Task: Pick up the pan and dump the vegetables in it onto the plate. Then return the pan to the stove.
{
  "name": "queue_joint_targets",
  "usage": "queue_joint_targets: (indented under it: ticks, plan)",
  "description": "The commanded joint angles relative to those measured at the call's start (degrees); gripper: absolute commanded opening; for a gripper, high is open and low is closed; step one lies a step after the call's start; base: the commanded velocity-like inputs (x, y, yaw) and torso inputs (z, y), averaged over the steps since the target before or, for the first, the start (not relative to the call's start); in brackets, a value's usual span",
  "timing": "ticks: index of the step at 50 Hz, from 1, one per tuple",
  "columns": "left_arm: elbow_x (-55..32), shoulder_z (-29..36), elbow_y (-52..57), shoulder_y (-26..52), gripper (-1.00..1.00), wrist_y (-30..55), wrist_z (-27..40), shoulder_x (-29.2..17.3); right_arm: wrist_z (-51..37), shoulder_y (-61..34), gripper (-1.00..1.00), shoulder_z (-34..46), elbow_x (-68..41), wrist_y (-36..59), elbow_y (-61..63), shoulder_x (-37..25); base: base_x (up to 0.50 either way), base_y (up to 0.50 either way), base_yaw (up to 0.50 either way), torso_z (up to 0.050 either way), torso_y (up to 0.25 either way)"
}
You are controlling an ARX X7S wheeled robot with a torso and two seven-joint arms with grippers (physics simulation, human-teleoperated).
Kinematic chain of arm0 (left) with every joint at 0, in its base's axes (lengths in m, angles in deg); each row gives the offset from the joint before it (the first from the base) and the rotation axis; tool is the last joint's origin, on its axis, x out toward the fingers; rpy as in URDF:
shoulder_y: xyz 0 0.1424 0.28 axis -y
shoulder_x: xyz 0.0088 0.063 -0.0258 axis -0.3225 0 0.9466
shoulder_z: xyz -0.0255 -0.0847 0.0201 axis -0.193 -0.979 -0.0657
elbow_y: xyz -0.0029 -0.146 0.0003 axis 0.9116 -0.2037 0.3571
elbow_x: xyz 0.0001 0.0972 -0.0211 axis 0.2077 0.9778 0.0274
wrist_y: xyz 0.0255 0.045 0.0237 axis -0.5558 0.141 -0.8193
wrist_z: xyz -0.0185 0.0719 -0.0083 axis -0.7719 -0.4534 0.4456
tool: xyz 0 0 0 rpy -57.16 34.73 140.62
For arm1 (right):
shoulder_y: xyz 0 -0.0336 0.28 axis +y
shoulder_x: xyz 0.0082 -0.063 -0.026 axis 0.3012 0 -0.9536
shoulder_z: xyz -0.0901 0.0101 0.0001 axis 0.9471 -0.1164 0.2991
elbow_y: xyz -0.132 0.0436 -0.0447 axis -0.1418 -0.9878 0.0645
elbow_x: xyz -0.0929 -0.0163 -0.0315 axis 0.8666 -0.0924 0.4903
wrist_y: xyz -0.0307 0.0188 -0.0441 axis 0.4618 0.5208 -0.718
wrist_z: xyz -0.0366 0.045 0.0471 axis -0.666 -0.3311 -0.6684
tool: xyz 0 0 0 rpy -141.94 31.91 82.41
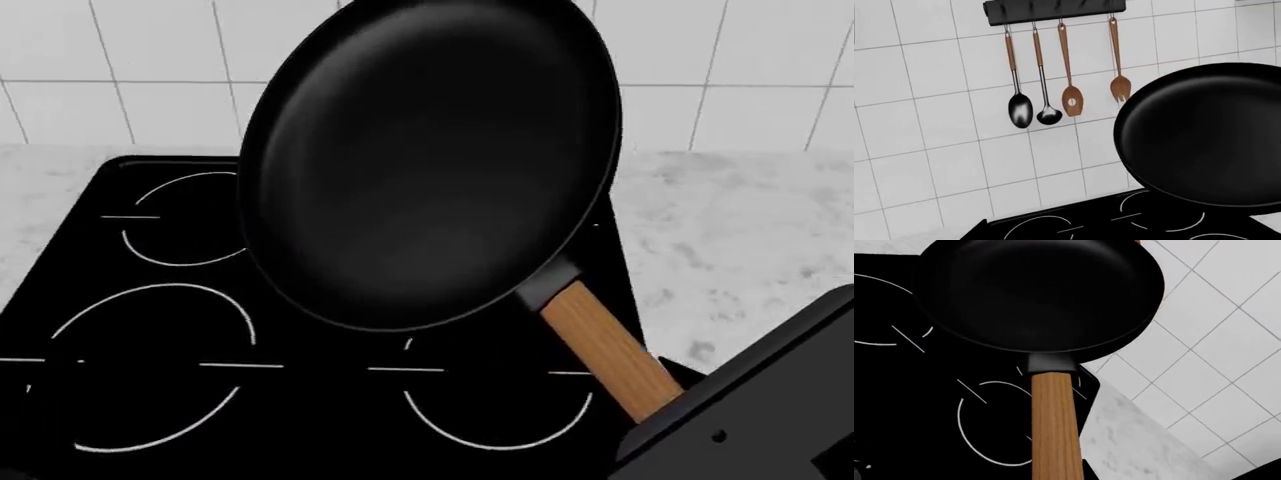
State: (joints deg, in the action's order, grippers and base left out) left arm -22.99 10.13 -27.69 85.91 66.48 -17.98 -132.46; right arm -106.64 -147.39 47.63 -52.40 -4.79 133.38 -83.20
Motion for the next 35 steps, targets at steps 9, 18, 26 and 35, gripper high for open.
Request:
queue_joint_targets:
  ticks: [9,18,26,35]
  plan:
    - [-0.7,-1.4,-2.5,1.3,1.00,0.0,-1.2,1.4,3.0,5.5,-1.00,-4.2,14.9,-9.7,-4.5,2.3,0.00,-0.20,0.00,0.000,0.002]
    - [0.1,-1.1,-3.3,0.7,1.00,-0.7,-1.7,1.4,7.4,19.2,-1.00,-1.0,25.5,-22.9,-9.9,4.4,0.00,0.00,0.00,0.000,0.002]
    - [1.2,-1.3,-3.4,-1.2,1.00,-1.7,-1.8,1.0,8.0,30.7,-1.00,-1.0,28.4,-38.7,-10.9,-2.4,0.00,0.00,0.00,0.000,0.003]
    - [2.0,-0.1,-3.6,-0.1,1.00,-0.9,-1.5,1.4,9.6,36.4,-1.00,0.4,29.3,-47.2,-11.9,-7.6,0.00,0.00,0.00,0.000,0.001]
